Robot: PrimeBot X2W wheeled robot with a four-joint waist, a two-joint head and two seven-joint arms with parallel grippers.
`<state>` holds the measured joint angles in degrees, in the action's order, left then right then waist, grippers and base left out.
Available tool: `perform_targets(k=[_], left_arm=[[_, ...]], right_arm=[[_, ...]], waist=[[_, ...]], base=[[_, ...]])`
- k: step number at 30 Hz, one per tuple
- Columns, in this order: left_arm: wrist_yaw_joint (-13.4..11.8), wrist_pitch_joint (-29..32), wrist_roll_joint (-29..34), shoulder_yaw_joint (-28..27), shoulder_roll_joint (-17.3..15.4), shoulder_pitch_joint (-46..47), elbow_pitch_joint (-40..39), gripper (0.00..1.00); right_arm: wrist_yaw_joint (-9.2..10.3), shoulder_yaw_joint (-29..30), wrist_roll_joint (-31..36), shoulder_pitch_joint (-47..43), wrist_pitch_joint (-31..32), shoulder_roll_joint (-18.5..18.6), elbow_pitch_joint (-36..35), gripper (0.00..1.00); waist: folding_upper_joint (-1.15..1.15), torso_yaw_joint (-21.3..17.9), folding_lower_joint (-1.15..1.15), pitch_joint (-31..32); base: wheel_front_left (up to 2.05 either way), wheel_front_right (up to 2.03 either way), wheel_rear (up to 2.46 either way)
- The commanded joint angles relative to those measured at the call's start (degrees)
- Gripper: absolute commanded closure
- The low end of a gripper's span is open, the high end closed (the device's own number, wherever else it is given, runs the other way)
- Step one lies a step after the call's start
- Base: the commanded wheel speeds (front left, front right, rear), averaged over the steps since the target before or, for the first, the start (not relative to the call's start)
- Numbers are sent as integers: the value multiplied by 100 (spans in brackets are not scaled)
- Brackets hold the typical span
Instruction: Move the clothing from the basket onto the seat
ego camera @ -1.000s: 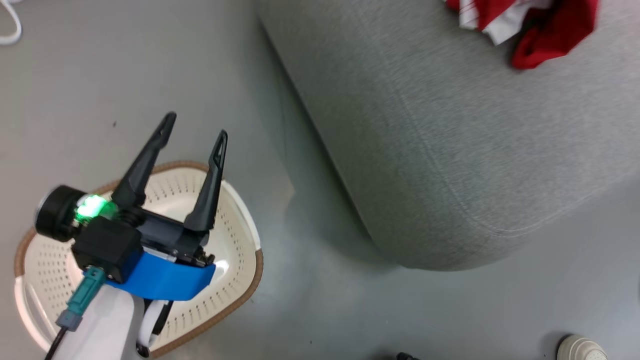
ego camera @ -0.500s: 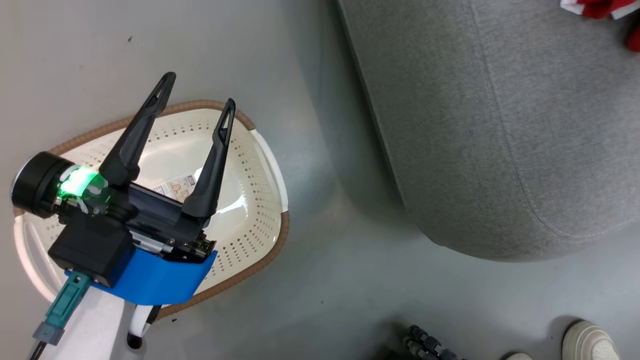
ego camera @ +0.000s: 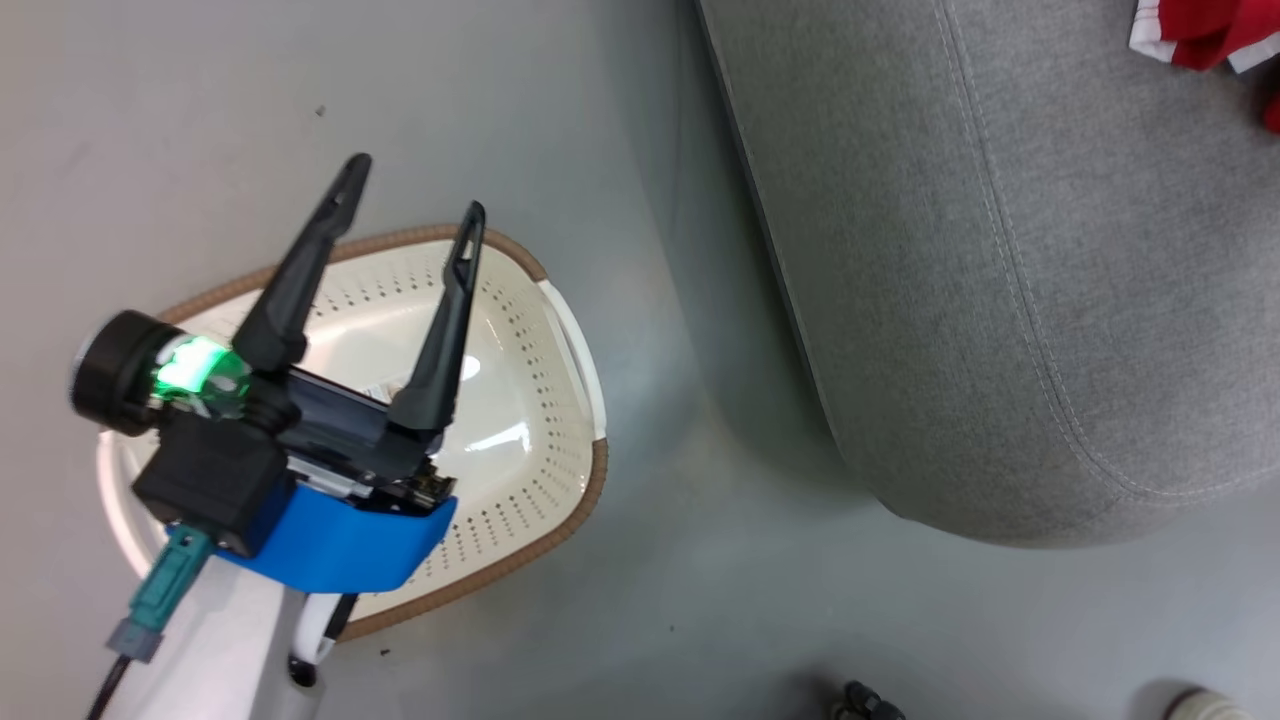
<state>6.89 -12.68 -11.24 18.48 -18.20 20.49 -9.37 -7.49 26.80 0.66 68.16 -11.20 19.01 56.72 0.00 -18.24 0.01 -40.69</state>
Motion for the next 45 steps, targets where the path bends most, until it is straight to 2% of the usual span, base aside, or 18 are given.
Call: perform_targets(k=[1, 6, 12, 17, 21, 24, 29, 32, 40, 45], left_arm=[[-28, -74, -53, 46, 72, 83, 133, 0], [-50, -208, -181, 113, 352, 22, 683, 0], [-81, -250, -342, 32, 668, -283, 1340, 0], [-89, -254, -440, -168, 883, -576, 1576, 0], [-78, -256, -459, -402, 1047, -872, 1696, 0], [-97, -256, -420, -561, 1133, -1062, 1800, 0], [-108, -257, -471, -822, 1277, -1267, 1986, 0], [-94, -257, -513, -1037, 1367, -1364, 2141, 0], [-49, -257, -472, -1328, 1424, -1540, 2412, 0], [-29, -257, -434, -1548, 1424, -1667, 2595, 0]], right_arm=[[-1, -69, 58, -181, -10, 61, 101, 0], [-1, -480, 328, -633, -66, 192, 171, 0], [-1, -846, 138, -1399, -242, -90, -163, 0], [-1, -1164, -100, -2070, -305, -355, -597, 0], [-1, -1419, -404, -2791, -294, -606, -1186, 0], [-1, -1588, -532, -3325, -214, -646, -1731, 0], [-2, -1693, -536, -4233, -29, -855, -2799, 0], [-2, -1664, -417, -4966, 166, -1195, -3674, 0], [-2, -1833, -295, -5940, 419, -1535, -4651, 0], [-1, -2157, -385, -6326, 421, -1608, -4915, 0]], waist=[[0, 139, -1, 260], [0, 413, -1, 880], [0, 639, -1, 1692], [0, 751, -1, 2200], [0, 858, -1, 2622], [0, 969, -1, 2878], [0, 1197, -1, 3206], [0, 1391, -1, 3409], [0, 1713, -1, 3654], [0, 1820, -1, 3797]], base=[[0, 0, 0], [0, 0, 0], [0, 0, 0], [0, 0, 0], [0, 0, 0], [0, 0, 0], [0, 0, 0], [0, 0, 0], [0, 0, 0], [0, 0, 0]])
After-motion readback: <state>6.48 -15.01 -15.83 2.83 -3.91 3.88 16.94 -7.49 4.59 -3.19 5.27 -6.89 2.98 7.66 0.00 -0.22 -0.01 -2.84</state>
